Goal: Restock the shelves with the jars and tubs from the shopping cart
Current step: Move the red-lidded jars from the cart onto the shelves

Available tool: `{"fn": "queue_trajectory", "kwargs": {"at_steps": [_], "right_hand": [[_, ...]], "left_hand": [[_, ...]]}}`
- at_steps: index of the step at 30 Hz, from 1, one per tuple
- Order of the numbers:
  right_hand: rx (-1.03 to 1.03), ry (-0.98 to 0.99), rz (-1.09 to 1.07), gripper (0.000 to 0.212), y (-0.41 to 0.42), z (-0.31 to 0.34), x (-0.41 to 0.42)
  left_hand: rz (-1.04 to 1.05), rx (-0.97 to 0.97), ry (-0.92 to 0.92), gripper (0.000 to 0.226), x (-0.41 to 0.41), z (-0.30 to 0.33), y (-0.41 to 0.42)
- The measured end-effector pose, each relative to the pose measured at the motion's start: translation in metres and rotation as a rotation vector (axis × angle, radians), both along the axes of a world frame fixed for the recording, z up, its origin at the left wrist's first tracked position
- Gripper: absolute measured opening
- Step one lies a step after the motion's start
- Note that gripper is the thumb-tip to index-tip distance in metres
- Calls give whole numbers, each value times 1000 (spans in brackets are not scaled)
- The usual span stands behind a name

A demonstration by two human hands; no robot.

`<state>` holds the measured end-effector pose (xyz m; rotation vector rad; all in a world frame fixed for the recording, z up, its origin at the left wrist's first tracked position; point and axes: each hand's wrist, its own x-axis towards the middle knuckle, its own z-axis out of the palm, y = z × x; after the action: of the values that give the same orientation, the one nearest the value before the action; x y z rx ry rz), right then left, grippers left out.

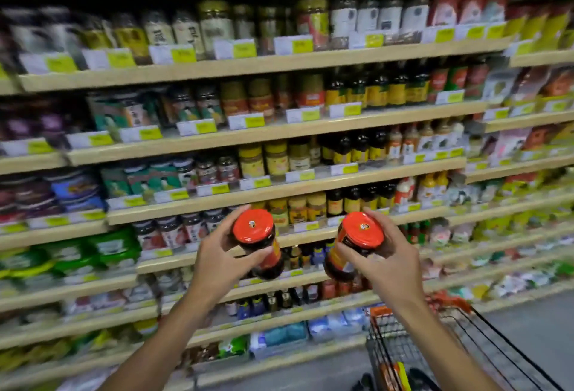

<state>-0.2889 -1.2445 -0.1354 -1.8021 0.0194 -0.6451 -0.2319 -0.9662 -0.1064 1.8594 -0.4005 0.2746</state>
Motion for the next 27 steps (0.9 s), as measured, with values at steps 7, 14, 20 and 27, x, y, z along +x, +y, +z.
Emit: {"fn": "queue_trajectory", "kwargs": {"at_steps": [7, 14, 20, 27], "right_hand": [[-106, -29, 243, 79, 158, 20, 11], [-67, -44, 404, 74, 336, 34, -7], [-57, -73, 541, 71, 467, 48, -24], [-65, -98, 701, 74, 582, 63, -19]], "left_hand": [[235, -22, -42, 86, -63, 6, 167], [388, 28, -108, 84, -136, 22, 334], [516, 39, -131, 86, -183, 36, 452], [644, 10, -172, 85, -211, 52, 543]]}}
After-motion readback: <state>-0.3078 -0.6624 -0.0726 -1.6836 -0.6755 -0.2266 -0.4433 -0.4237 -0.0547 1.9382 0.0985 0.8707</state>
